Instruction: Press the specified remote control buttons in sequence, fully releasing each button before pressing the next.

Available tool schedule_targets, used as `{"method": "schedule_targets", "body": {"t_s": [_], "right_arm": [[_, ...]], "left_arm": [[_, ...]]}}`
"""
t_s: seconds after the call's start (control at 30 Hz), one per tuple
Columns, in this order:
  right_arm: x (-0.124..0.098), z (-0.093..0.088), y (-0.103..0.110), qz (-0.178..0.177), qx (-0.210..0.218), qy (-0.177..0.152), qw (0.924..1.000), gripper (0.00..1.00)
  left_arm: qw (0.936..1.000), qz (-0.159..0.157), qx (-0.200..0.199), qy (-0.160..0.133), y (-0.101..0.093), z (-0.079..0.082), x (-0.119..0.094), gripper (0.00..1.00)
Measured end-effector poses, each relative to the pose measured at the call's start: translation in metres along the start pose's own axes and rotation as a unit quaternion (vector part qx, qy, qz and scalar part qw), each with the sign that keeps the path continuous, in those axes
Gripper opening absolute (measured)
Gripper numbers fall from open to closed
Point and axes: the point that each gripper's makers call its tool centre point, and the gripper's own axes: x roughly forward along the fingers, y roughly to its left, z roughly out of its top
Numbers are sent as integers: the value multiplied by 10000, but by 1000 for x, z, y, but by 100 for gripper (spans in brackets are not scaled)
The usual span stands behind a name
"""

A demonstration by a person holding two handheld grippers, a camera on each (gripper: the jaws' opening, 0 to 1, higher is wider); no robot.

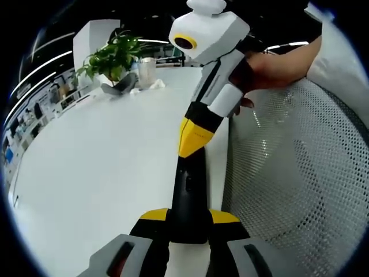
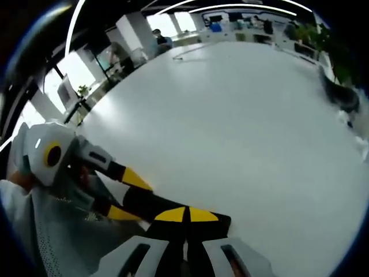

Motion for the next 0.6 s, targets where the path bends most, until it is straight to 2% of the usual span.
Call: {"method": "schedule_targets", "body": {"t_s": [0.17,0.33,0.6], "right_arm": [[4,-4,1,-8,-55,120,9999,0],[3,-4,1,-59,-184,96,9998,0],[4,-5,0,-6,-157,17,9999,0]], "left_arm": [[10000,-17,15,-5,0,0,0,24],[10000,-22,8,-6,0,0,1,24],[10000,-28,-67,-10,0,0,1,24]]}}
